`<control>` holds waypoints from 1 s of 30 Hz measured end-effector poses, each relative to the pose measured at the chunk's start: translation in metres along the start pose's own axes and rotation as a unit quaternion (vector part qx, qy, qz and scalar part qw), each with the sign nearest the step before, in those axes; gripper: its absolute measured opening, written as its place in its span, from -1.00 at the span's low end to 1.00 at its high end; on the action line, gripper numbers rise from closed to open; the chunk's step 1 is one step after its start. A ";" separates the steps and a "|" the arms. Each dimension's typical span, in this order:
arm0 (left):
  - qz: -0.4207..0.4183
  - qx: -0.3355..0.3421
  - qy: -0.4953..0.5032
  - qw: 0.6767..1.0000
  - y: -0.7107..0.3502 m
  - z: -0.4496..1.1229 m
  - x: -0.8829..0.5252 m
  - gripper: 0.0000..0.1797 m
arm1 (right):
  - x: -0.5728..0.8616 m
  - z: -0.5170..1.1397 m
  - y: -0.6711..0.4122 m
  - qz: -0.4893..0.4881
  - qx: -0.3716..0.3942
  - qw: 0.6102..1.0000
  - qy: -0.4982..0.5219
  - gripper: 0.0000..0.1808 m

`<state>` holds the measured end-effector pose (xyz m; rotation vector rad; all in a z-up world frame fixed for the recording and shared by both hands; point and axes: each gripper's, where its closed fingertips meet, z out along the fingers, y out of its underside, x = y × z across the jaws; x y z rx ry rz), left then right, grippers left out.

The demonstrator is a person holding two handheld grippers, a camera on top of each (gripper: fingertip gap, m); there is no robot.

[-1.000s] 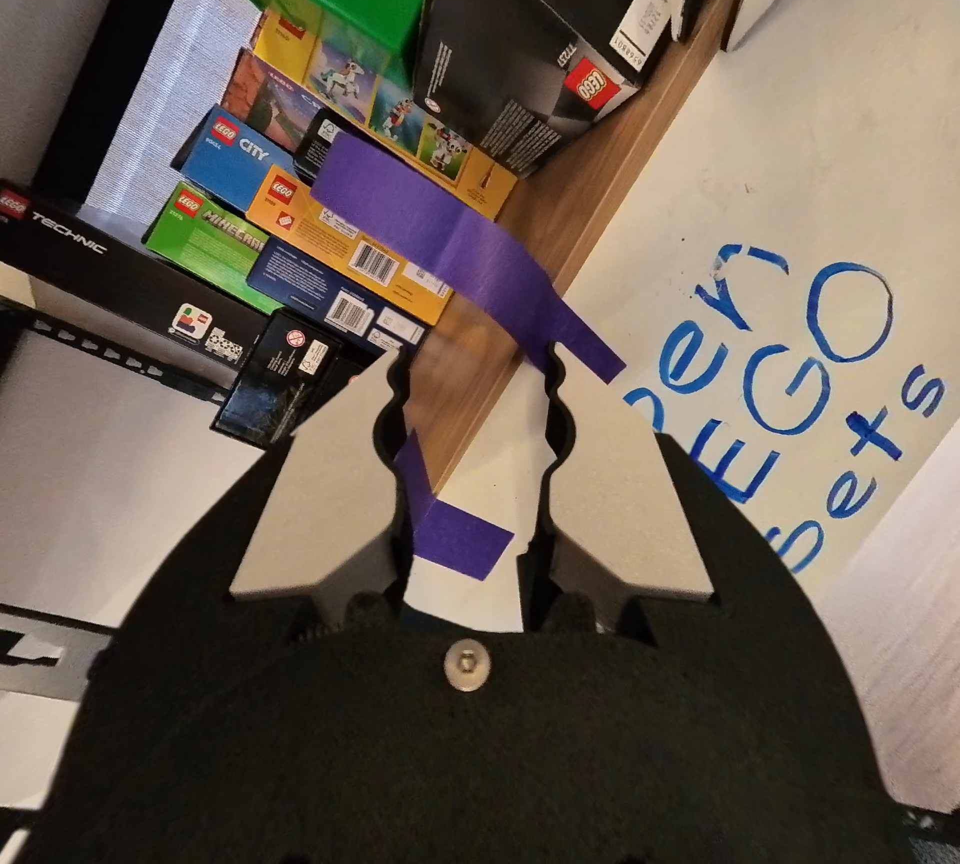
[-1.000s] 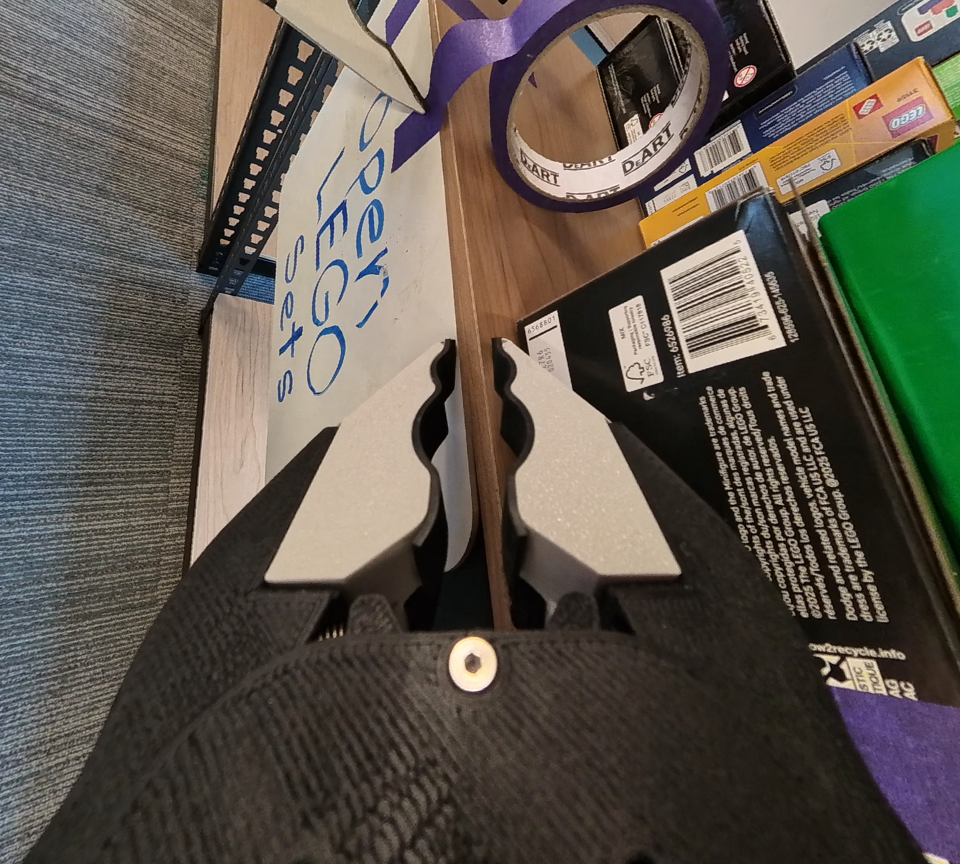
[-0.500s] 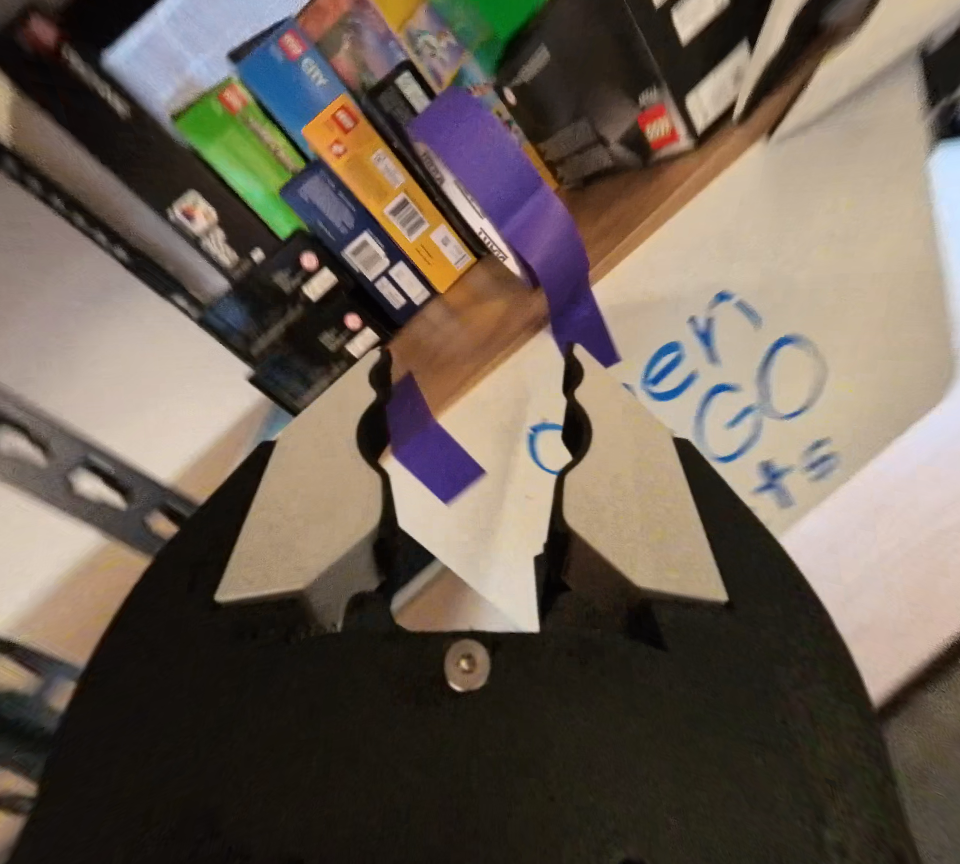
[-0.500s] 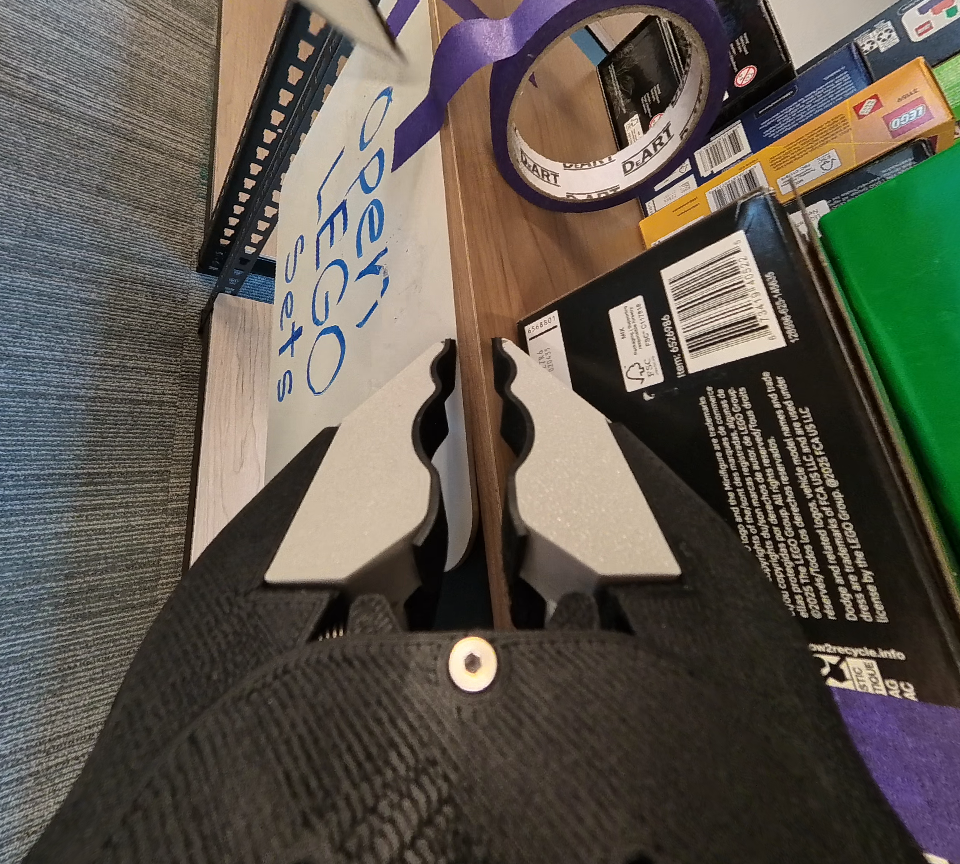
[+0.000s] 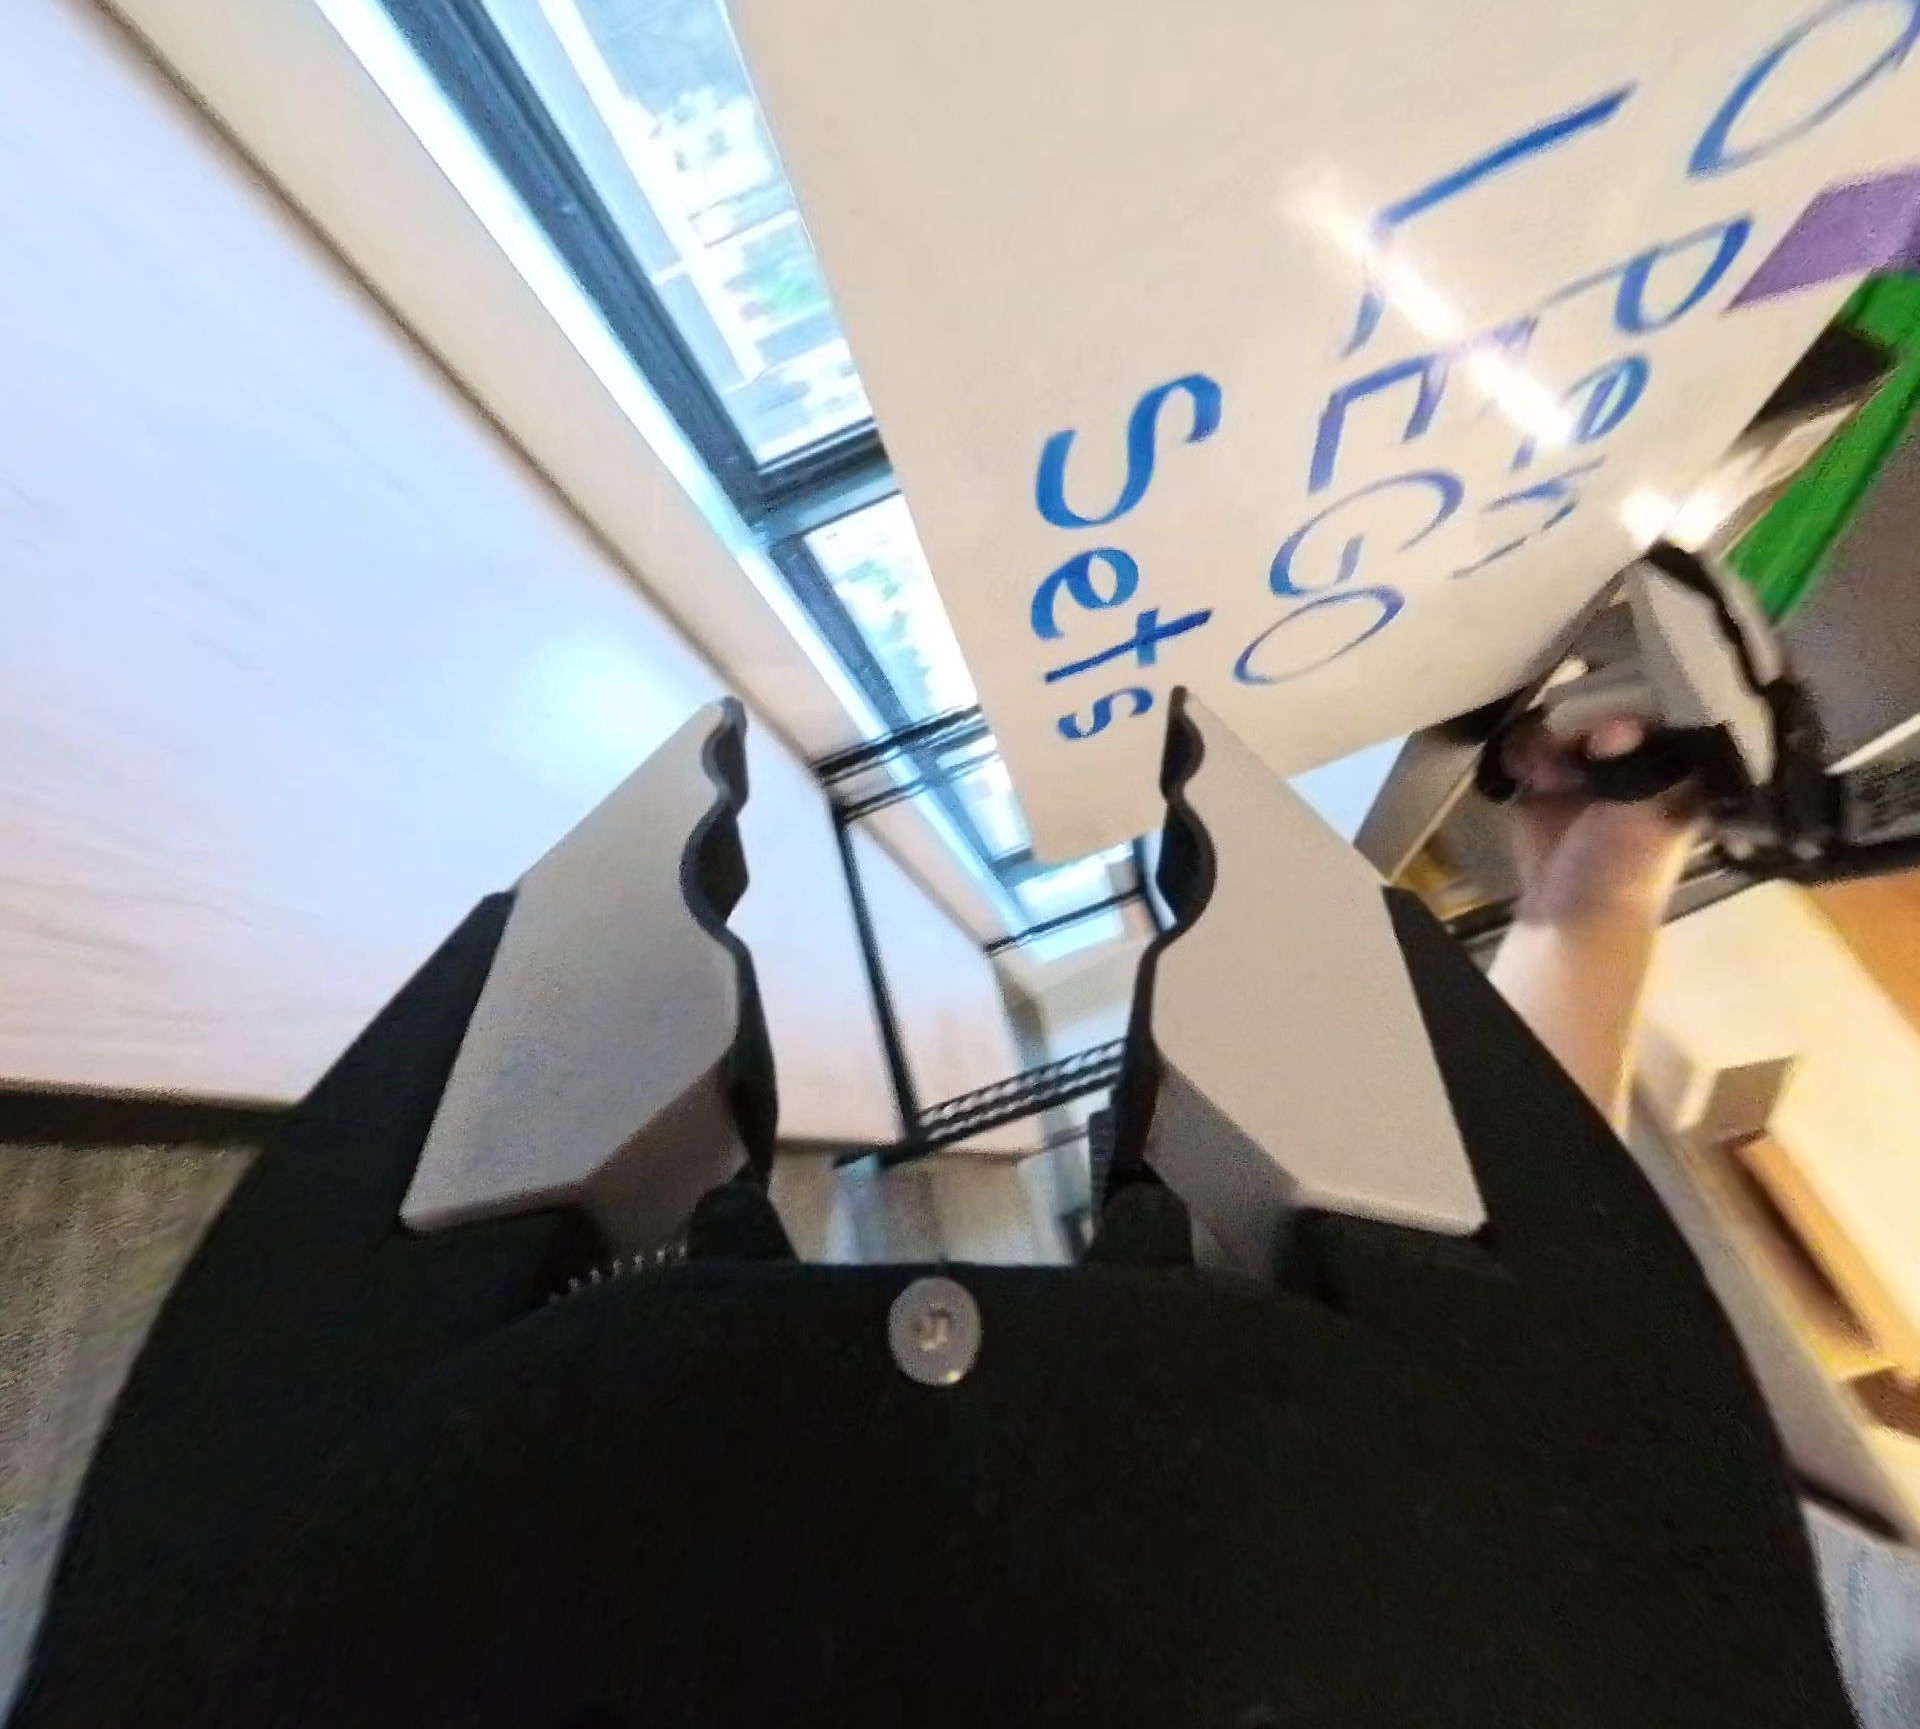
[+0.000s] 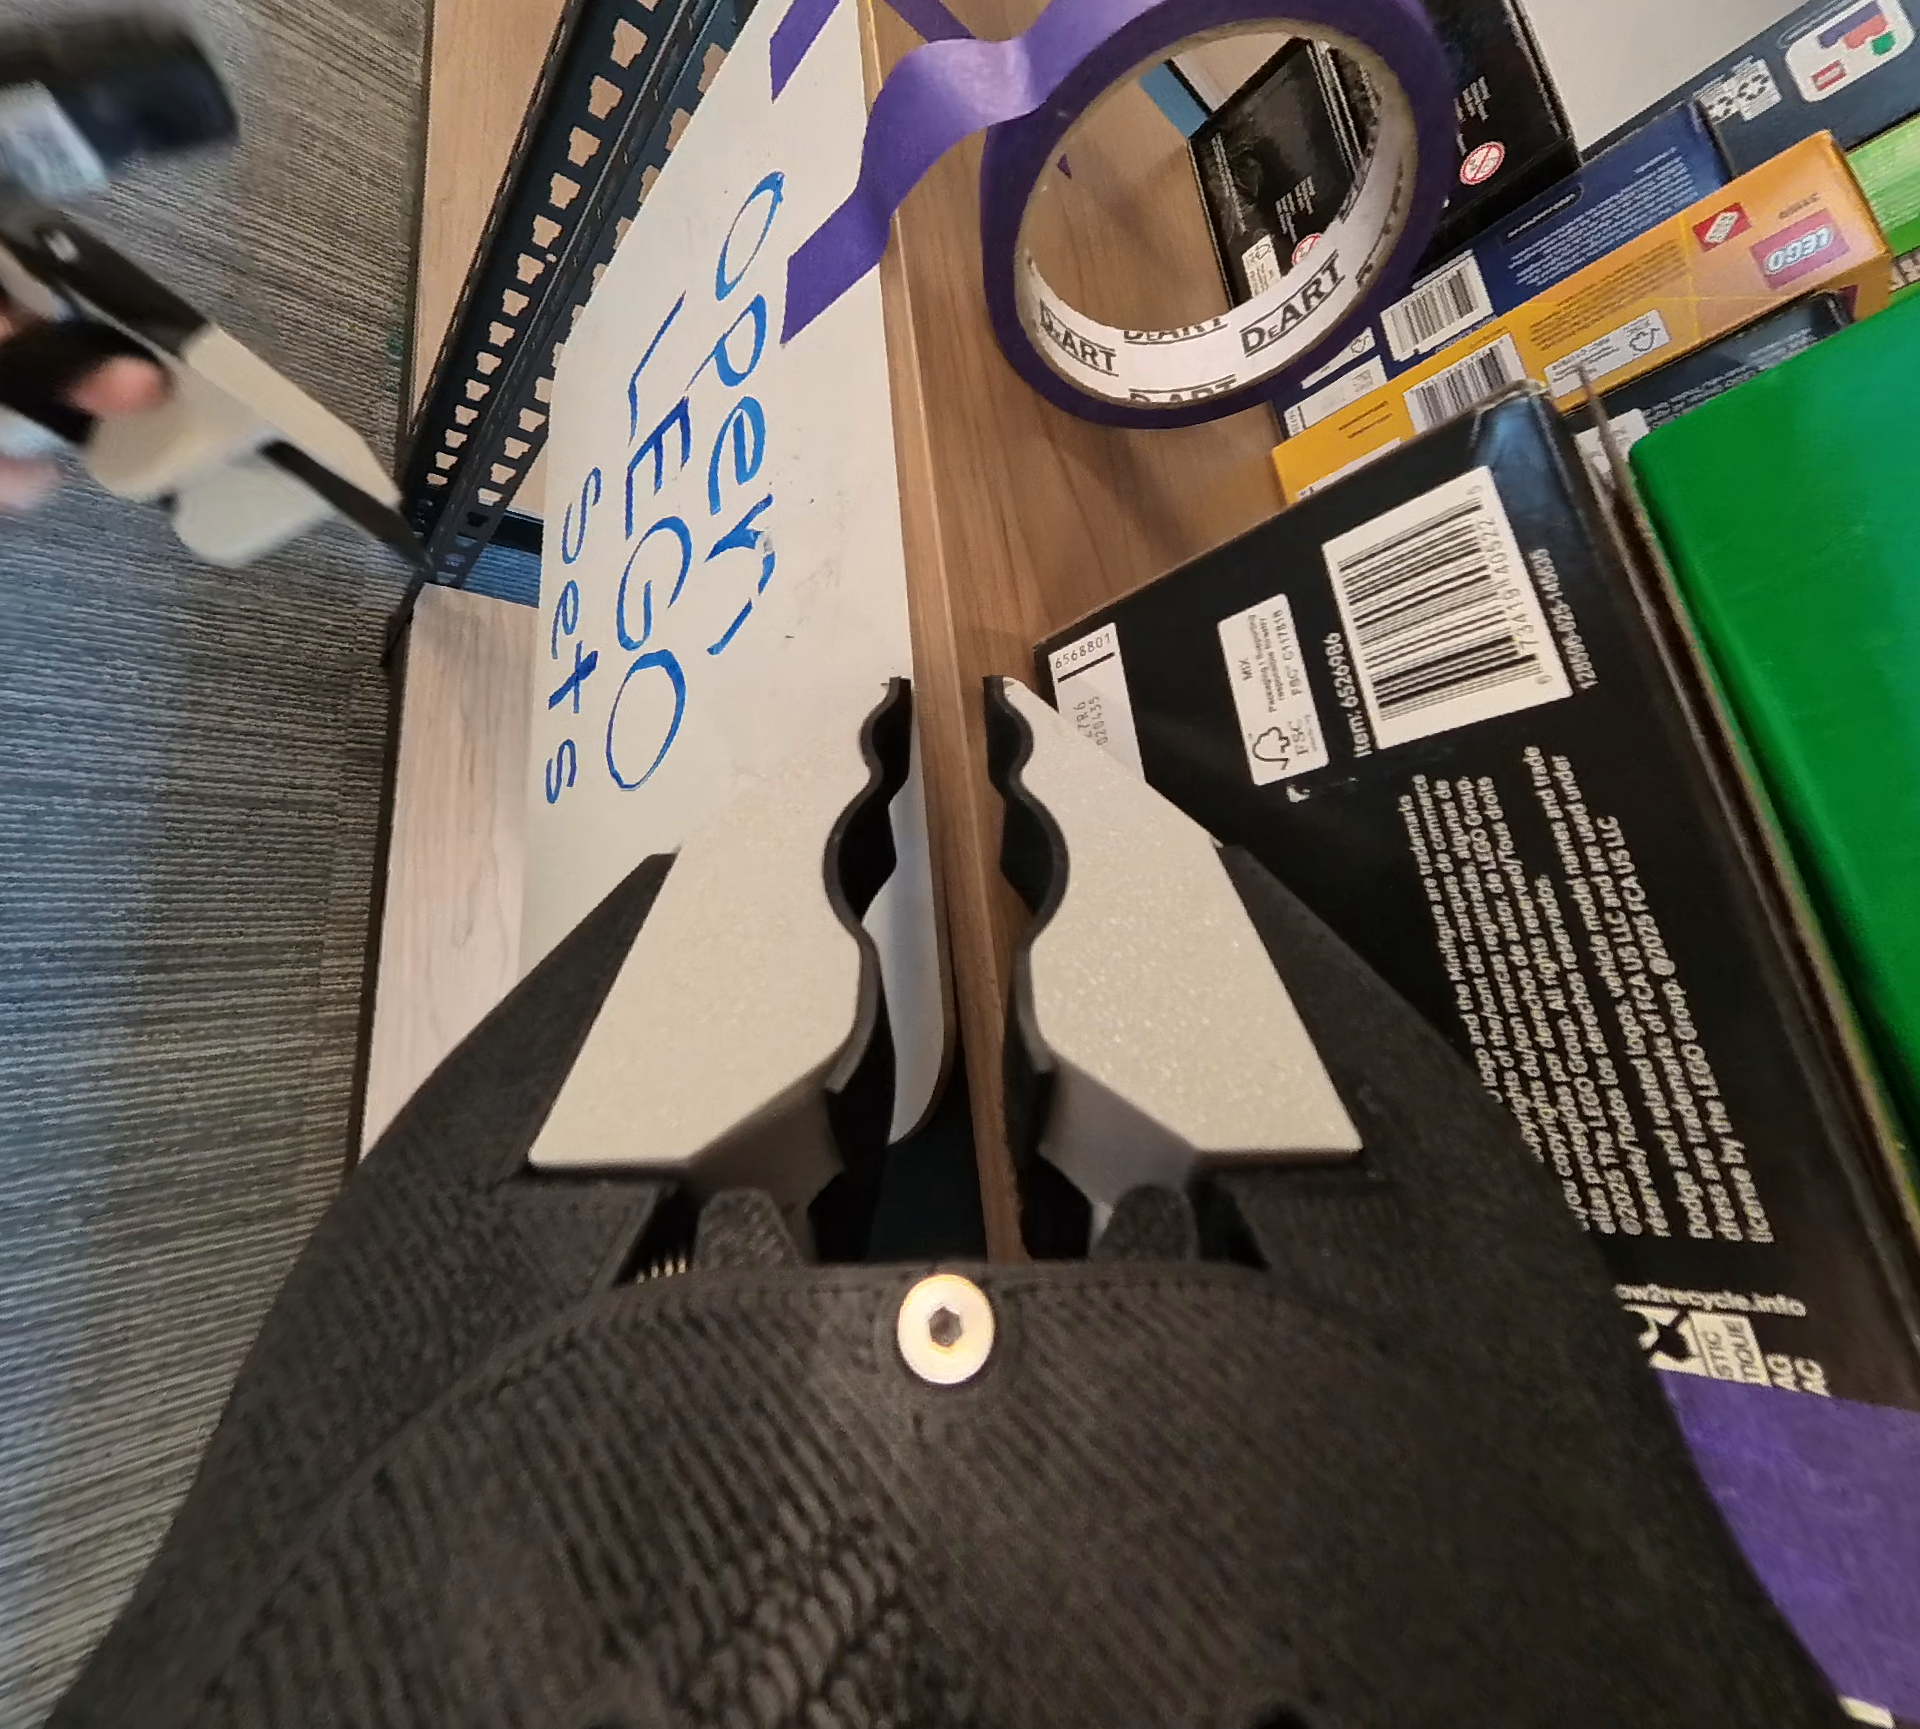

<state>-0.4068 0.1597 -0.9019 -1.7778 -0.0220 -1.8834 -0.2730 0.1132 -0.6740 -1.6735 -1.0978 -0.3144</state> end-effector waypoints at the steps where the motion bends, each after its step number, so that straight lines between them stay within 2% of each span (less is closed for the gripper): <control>1: -0.016 0.017 0.019 1.000 -0.001 0.004 -0.001 -0.09 | 0.000 0.000 0.000 0.001 0.000 1.000 -0.001 -0.84; 3: -0.029 0.041 0.040 0.998 0.002 0.013 -0.006 0.01 | 0.000 0.000 0.000 0.004 0.000 1.000 -0.003 -0.84; 6: -0.071 0.062 0.112 0.989 0.006 0.028 -0.002 0.03 | 0.000 0.000 0.000 0.004 0.000 1.000 -0.003 -0.84; 8: -0.085 0.060 0.167 0.980 0.013 0.033 0.002 -0.11 | 0.000 0.000 0.000 0.008 -0.001 1.000 -0.006 -0.84; 10: -0.045 0.050 0.194 0.979 0.020 0.034 0.008 -0.35 | 0.000 0.000 0.000 0.011 -0.001 1.000 -0.009 -0.84; 12: 0.012 0.045 0.187 0.981 0.024 0.038 0.006 -0.37 | 0.000 0.000 0.000 0.012 -0.001 1.000 -0.009 -0.84; 14: 0.047 0.071 0.188 0.979 0.019 0.038 -0.004 -0.50 | 0.000 0.000 0.000 0.014 -0.001 1.000 -0.011 -0.85; 16: 0.010 0.107 0.234 0.966 0.003 0.034 -0.015 -0.60 | 0.000 0.000 0.000 0.015 -0.001 1.000 -0.011 -0.85; 17: -0.029 0.121 0.285 0.950 -0.007 0.031 -0.014 -0.68 | 0.000 0.000 0.000 0.015 -0.001 1.000 -0.012 -0.85; 18: -0.047 0.129 0.329 0.934 -0.014 0.029 -0.012 -0.69 | 0.000 0.000 0.000 0.017 -0.001 1.000 -0.012 -0.85; 22: -0.009 0.085 0.413 0.907 0.004 0.038 0.002 -0.77 | 0.000 0.000 0.000 0.021 -0.002 1.000 -0.016 -0.85; 25: -0.033 0.120 0.451 0.884 -0.004 0.032 0.003 -0.96 | 0.000 0.000 0.000 0.025 -0.003 0.999 -0.020 -0.85; 29: -0.039 0.140 0.457 0.878 -0.008 0.030 -0.003 -0.95 | 0.000 0.000 0.000 0.026 -0.002 0.999 -0.021 -0.86; 30: -0.044 0.138 0.458 0.877 -0.007 0.032 -0.003 -0.82 | 0.000 0.000 0.000 0.025 -0.002 0.999 -0.020 -0.85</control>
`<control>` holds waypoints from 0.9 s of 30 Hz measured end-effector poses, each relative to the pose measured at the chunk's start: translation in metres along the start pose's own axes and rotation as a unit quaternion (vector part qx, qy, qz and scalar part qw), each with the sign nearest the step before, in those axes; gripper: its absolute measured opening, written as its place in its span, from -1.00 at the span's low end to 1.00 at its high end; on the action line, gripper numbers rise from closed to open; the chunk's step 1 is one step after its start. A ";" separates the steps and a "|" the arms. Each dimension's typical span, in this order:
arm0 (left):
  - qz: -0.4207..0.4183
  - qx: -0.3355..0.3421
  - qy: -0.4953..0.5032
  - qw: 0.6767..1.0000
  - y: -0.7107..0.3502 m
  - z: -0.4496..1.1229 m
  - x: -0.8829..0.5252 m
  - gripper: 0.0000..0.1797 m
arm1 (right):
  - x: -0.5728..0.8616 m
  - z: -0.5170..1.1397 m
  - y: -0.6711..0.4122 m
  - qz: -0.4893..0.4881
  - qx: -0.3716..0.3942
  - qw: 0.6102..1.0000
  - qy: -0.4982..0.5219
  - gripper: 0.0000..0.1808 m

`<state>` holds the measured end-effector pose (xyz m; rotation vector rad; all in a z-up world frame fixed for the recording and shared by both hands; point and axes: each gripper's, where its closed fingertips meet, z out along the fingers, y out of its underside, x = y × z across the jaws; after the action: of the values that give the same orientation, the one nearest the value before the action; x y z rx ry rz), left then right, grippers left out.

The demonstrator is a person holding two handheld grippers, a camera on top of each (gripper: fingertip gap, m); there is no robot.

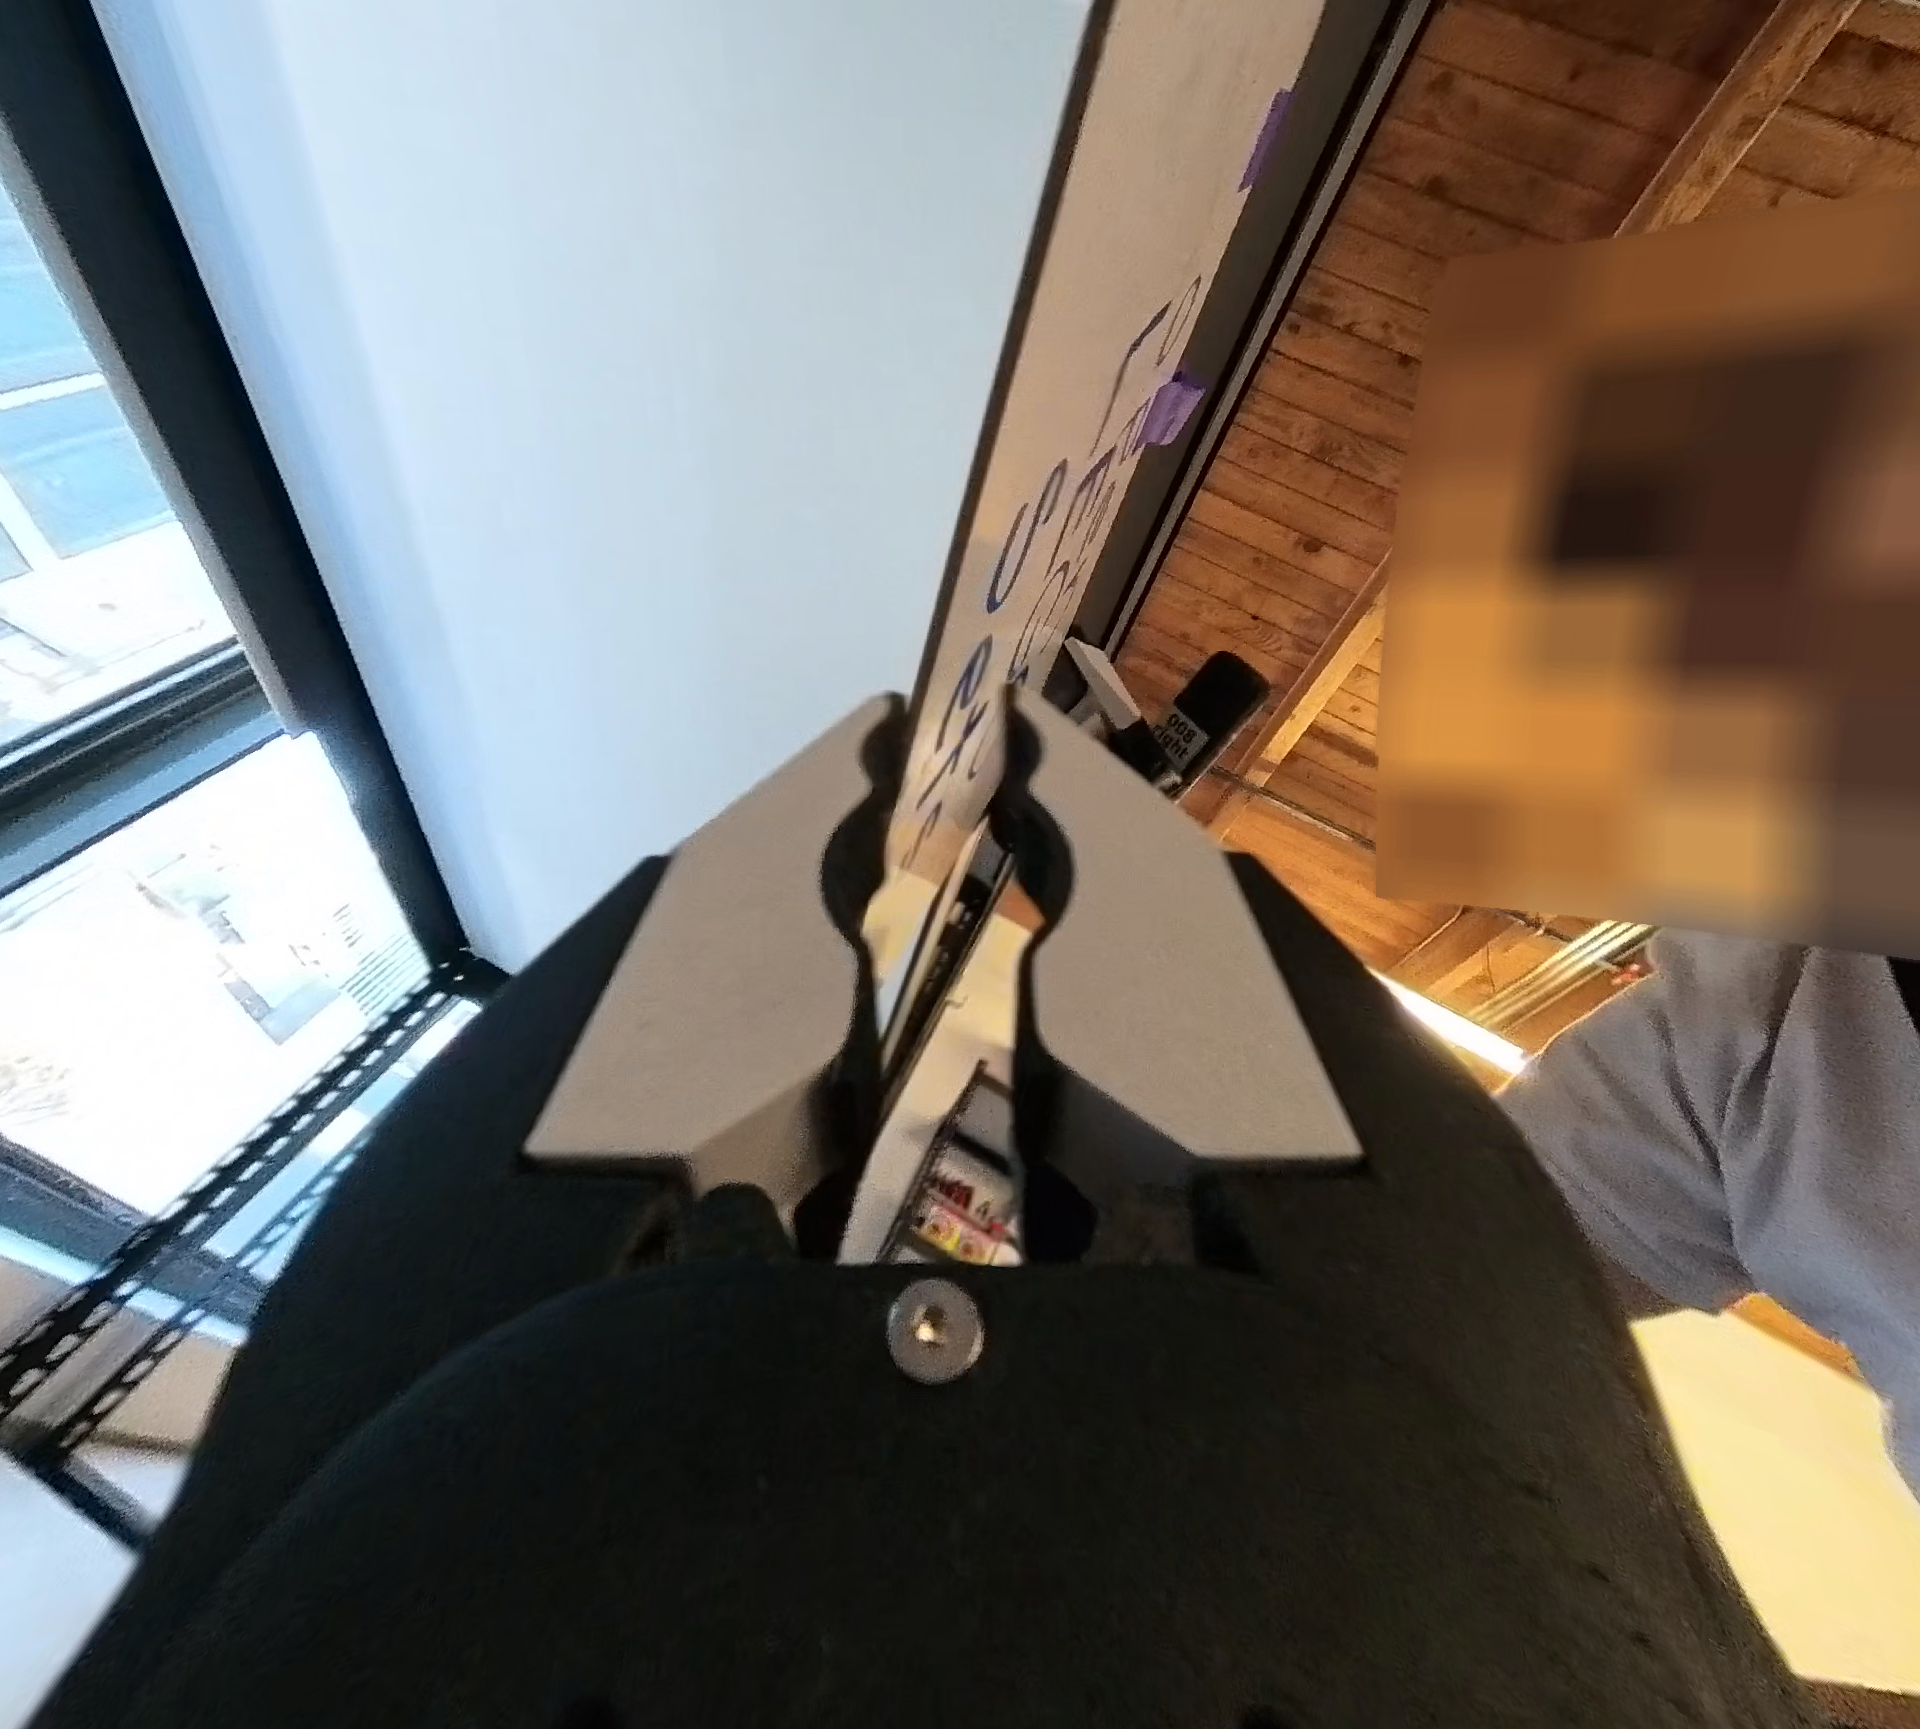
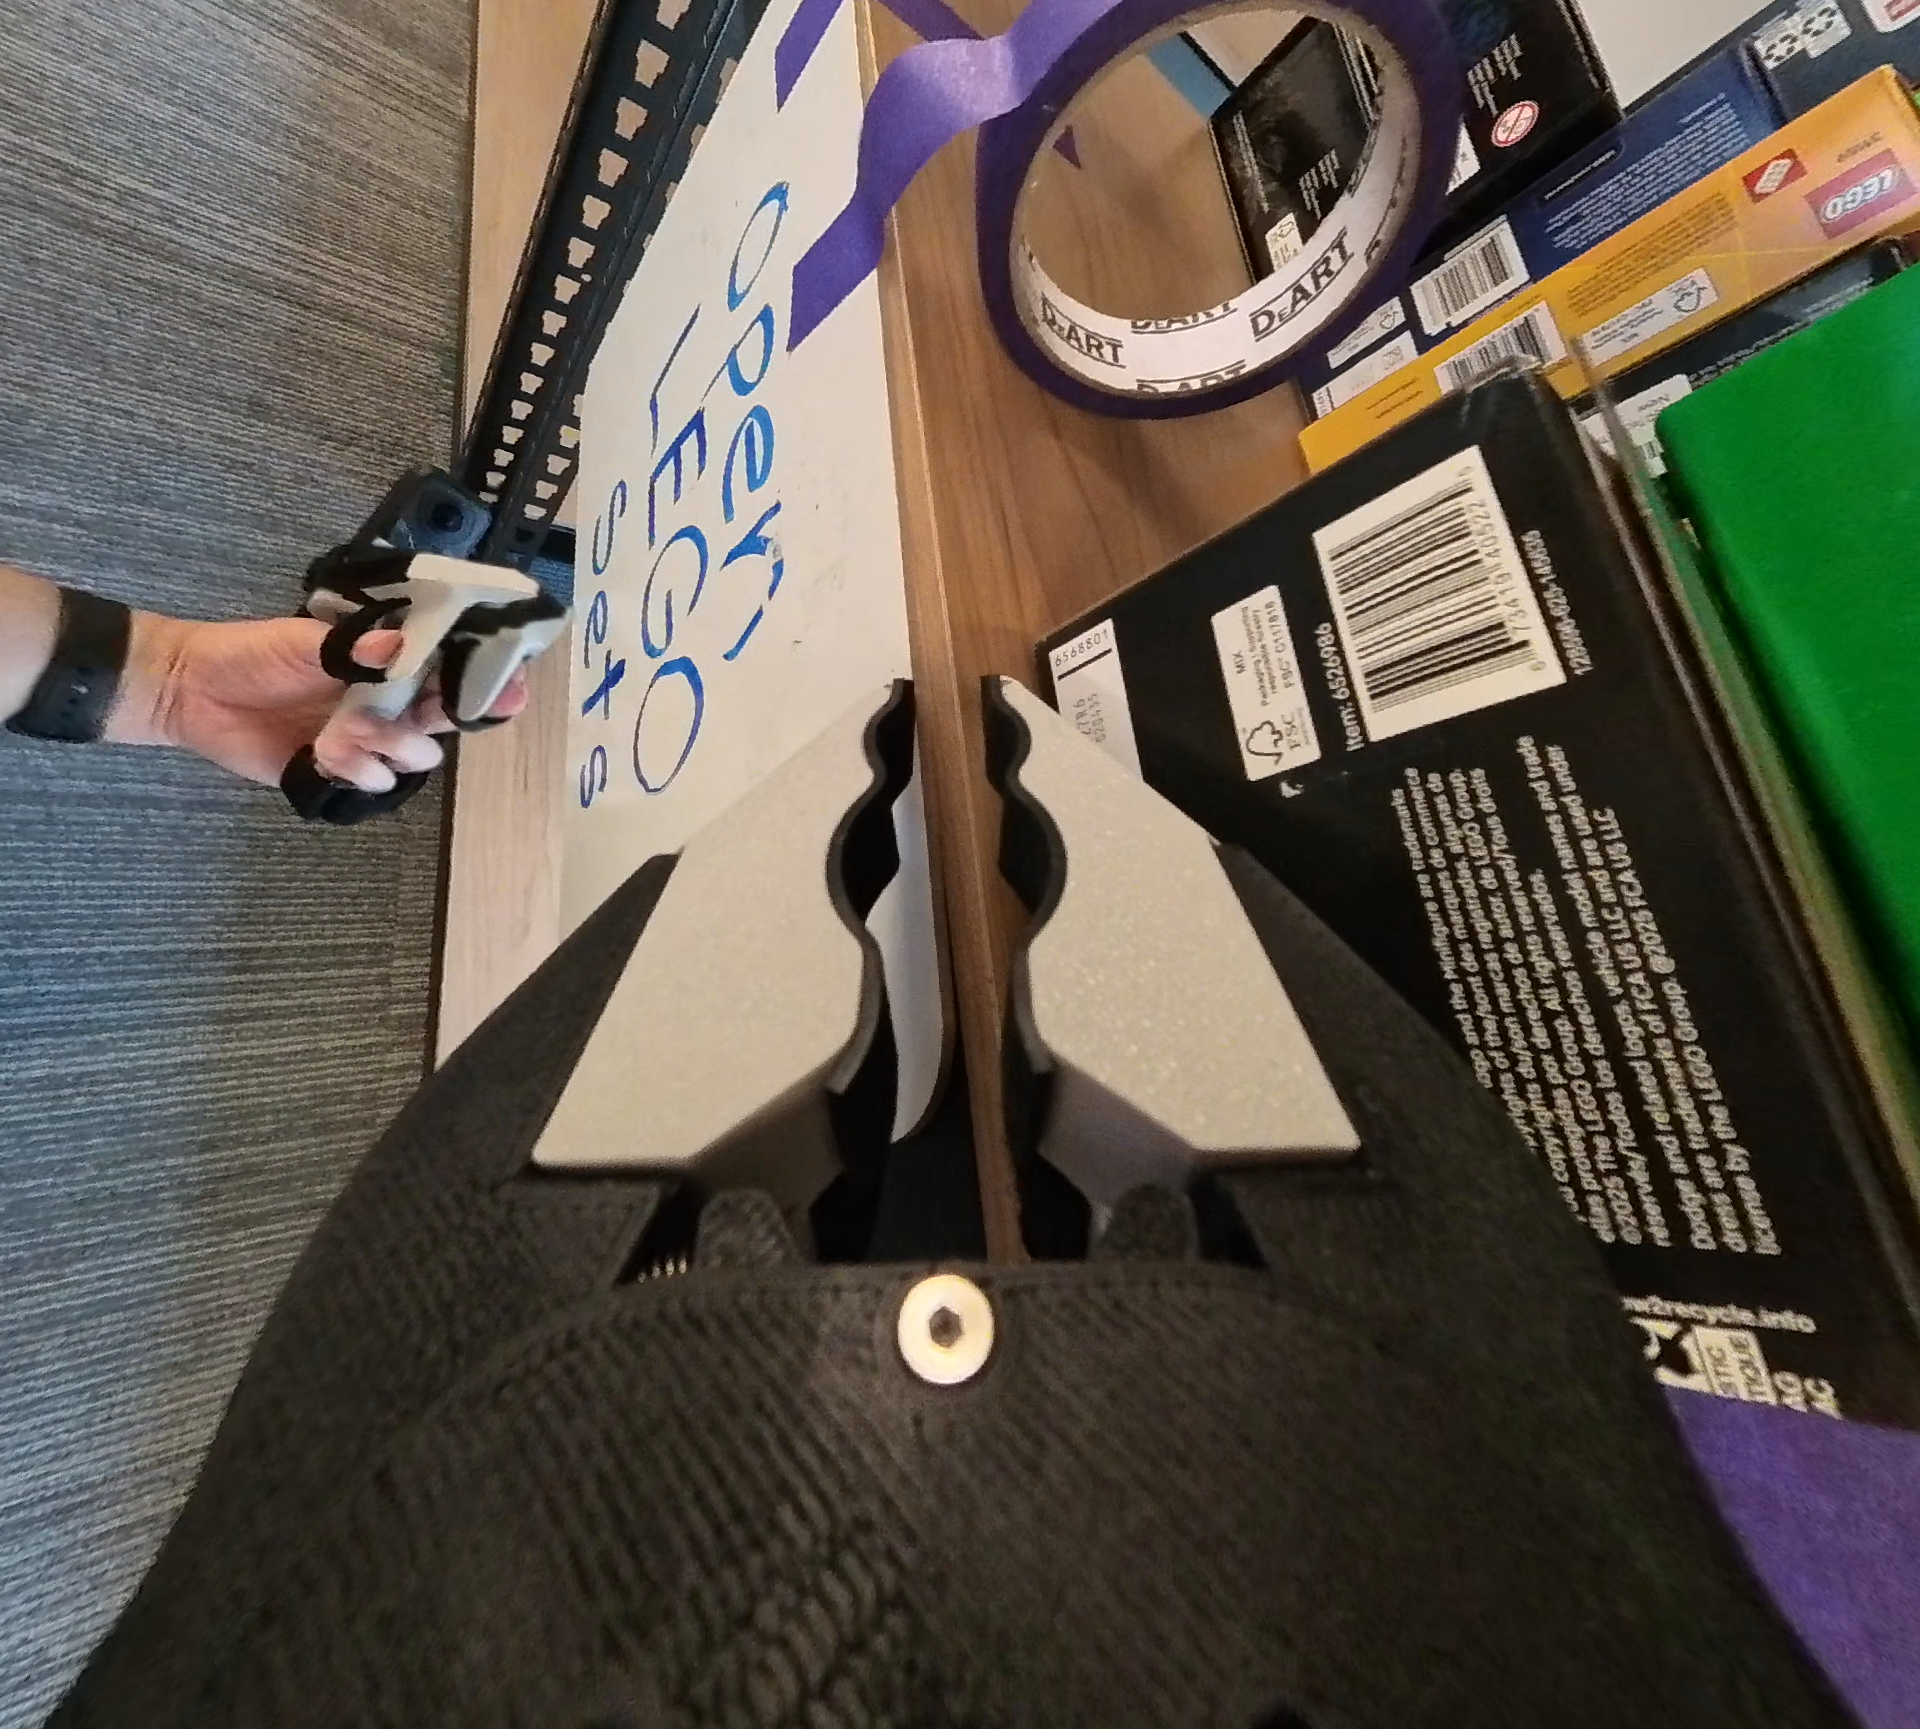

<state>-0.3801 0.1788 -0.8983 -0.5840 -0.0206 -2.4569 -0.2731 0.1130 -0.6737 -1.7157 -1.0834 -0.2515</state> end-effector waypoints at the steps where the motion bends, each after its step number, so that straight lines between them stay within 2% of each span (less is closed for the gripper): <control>1: -0.010 0.006 0.004 1.000 -0.001 0.002 -0.001 -0.64 | 0.000 0.000 0.000 -0.001 0.000 1.000 0.001 -0.85; 2: -0.014 0.012 0.008 1.000 -0.003 0.005 -0.001 -0.62 | 0.000 0.000 0.000 -0.002 0.000 1.000 0.001 -0.85; 5: 0.003 0.014 0.014 1.000 -0.004 0.011 0.000 -0.80 | 0.000 0.000 0.000 -0.001 0.000 1.000 0.001 -0.85; 9: 0.016 0.012 0.009 1.000 -0.002 0.014 0.001 -0.95 | 0.000 0.000 0.000 0.001 0.000 1.000 0.000 -0.85; 16: 0.008 0.027 0.004 1.000 -0.002 0.016 -0.004 -0.95 | 0.000 0.000 0.000 0.002 -0.001 1.000 -0.001 -0.85; 27: 0.052 0.033 -0.019 0.998 -0.002 0.017 -0.006 -0.95 | -0.001 -0.001 0.000 -0.027 0.003 0.999 0.020 -0.84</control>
<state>-0.3700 0.1866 -0.8849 -0.5868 -0.0848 -2.3354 -0.2732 0.1118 -0.6741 -1.6712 -1.1016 -0.3154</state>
